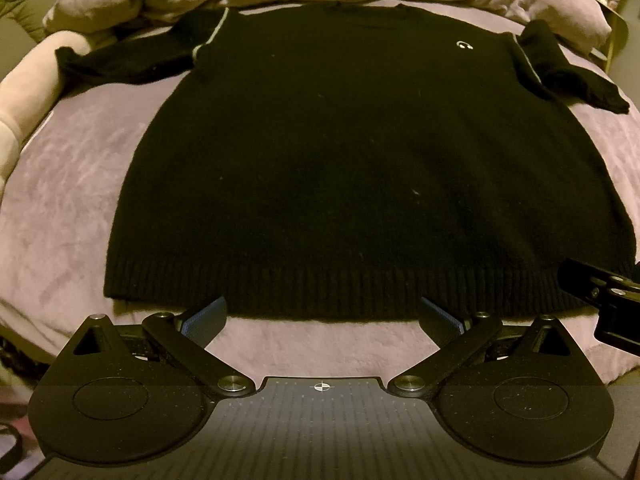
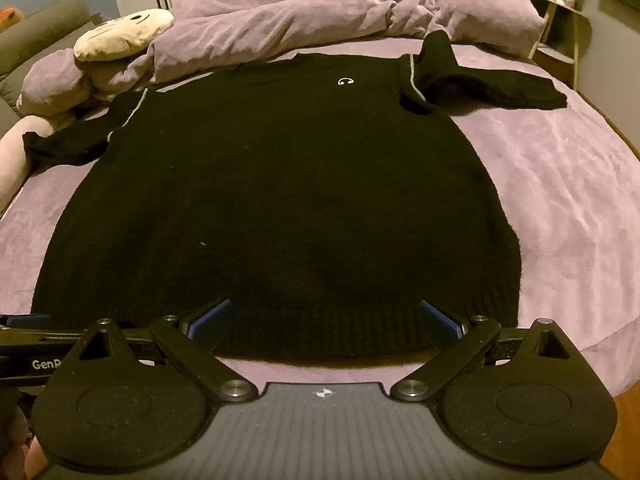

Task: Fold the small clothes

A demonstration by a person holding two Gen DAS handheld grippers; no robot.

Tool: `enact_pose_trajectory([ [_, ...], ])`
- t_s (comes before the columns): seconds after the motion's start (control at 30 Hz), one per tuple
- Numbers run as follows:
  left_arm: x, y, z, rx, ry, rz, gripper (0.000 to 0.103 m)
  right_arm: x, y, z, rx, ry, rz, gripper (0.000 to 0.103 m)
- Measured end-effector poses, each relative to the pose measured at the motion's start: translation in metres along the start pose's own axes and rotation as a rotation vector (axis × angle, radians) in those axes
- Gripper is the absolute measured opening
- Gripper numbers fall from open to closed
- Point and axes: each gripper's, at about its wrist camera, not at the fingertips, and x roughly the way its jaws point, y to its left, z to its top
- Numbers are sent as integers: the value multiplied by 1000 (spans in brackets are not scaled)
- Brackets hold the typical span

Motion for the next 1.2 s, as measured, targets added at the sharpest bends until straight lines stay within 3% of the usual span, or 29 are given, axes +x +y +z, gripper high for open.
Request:
enact_pose_trajectory([
  [1.2, 6, -10, -1, 11, 23, 15, 103, 14, -12, -1, 26, 39, 11, 99],
])
